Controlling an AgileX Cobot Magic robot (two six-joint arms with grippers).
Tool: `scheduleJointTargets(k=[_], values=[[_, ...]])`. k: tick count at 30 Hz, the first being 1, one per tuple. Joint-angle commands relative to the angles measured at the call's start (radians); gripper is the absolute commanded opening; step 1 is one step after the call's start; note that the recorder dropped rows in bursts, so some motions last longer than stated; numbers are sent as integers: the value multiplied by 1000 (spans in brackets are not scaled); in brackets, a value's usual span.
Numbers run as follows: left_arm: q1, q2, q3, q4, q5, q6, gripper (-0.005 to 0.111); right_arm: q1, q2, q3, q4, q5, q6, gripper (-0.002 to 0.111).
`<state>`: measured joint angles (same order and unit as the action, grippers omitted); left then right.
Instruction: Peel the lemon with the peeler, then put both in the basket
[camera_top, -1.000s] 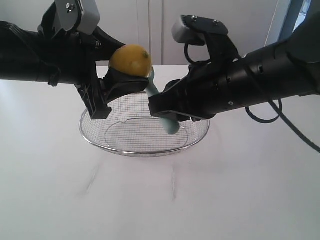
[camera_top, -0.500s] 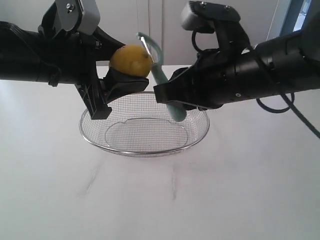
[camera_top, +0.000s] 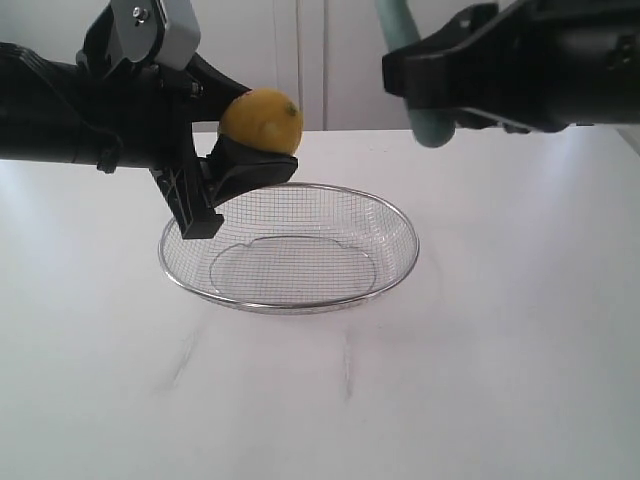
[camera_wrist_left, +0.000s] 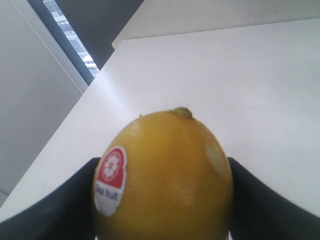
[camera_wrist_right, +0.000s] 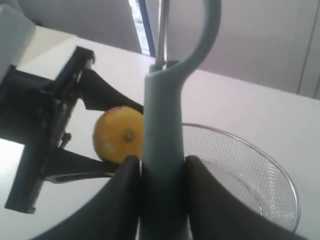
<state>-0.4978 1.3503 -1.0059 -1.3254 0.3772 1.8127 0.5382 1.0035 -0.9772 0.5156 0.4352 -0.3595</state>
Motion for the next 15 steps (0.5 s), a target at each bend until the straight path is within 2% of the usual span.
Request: scheduleJointTargets(k=[1, 7, 15], values=[[-5, -13, -1, -23, 16, -2, 0, -1, -26, 0, -55, 9, 29, 0], [-5, -13, -1, -23, 14, -2, 0, -1, 61, 4, -150, 34, 99, 0], [-5, -13, -1, -23, 12, -2, 0, 1, 239, 4, -154, 31, 99, 0]])
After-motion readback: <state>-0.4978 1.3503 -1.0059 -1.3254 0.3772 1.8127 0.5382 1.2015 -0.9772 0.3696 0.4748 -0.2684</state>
